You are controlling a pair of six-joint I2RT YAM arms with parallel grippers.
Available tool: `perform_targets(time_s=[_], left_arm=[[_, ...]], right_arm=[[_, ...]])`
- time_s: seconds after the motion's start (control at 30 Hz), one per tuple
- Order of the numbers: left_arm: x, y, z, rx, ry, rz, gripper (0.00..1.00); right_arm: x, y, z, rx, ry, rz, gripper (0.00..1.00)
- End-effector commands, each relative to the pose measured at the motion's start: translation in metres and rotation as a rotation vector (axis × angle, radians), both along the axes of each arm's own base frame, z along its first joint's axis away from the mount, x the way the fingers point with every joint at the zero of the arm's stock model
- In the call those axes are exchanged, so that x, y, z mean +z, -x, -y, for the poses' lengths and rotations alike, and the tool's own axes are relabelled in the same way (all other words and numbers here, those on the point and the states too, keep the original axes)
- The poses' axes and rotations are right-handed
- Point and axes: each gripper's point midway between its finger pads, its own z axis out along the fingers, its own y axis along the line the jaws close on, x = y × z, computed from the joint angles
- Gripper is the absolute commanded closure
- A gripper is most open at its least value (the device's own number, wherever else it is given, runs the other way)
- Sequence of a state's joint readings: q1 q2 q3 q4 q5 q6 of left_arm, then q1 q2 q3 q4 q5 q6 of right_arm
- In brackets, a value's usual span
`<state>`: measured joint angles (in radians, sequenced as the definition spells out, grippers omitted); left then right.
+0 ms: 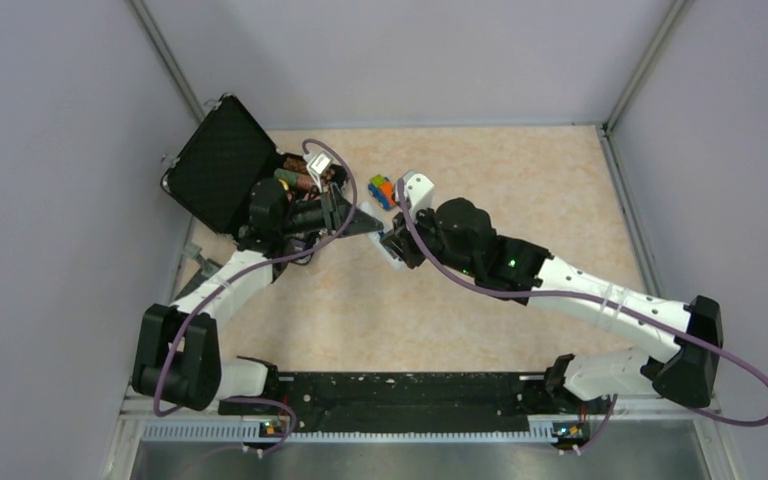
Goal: Load the batteries into the remote control
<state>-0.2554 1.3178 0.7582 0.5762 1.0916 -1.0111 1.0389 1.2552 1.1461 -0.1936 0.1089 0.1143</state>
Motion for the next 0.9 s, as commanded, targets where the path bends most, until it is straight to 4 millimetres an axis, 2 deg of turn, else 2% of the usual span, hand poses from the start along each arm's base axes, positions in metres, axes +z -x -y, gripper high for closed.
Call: perform_targets(time_s=[0.0, 0.33, 0.87], left_arm=[[0.012, 0.005, -0.001, -0.001, 0.004, 0.077, 1.00], [0.018, 0.004, 0.000, 0.001, 0.012, 0.069, 1.00], [0.018, 0.006, -0.001, -0.001, 0.013, 0.070, 1.00]], right_arm=[[0.011, -0.001, -0.009, 0.008, -0.019, 0.047, 1.00], [-0.010, -0.001, -0.009, 0.009, 0.014, 0.045, 1.00], [-0.024, -0.001, 0.001, 0.011, 0.046, 0.098, 1.00]])
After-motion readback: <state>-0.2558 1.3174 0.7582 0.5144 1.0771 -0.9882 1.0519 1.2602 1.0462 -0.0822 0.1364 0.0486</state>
